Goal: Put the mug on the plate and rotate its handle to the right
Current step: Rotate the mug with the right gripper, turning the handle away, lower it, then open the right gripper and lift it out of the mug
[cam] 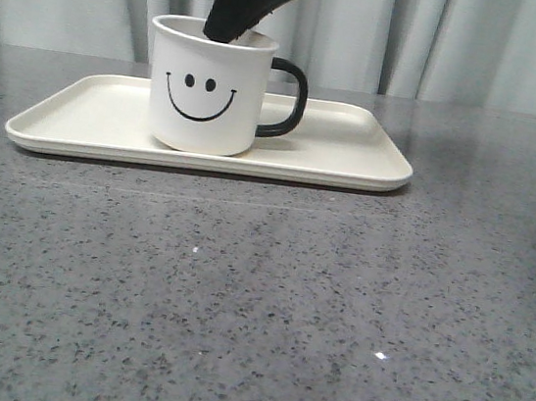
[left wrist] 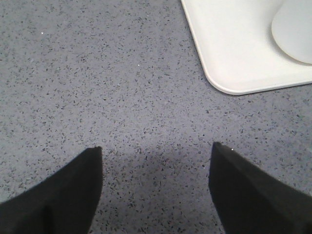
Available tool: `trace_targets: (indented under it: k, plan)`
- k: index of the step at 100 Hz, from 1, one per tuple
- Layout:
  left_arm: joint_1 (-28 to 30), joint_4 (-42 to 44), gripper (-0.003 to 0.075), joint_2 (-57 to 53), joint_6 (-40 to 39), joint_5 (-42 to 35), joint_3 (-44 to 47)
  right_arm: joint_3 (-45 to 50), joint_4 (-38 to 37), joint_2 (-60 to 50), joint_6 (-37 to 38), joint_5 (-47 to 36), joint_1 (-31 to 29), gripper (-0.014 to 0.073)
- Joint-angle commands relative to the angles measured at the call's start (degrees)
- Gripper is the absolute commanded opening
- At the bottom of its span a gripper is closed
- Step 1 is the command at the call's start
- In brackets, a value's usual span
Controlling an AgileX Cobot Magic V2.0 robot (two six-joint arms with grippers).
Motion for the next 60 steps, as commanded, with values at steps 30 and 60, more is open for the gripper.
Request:
trace_targets:
  k: [30, 60]
  plan:
    - [0.11, -0.49, 0.0463, -0.16, -0.11, -3.67, -1.44, -1.72, 0.47, -5.44, 3.34, 2.17, -0.29, 0.0426]
    - [0.11, -0.49, 0.0463, -0.16, -0.11, -3.67, -1.44, -1.44, 0.05, -12.00, 8.71, 1.32, -2.88, 0.0426]
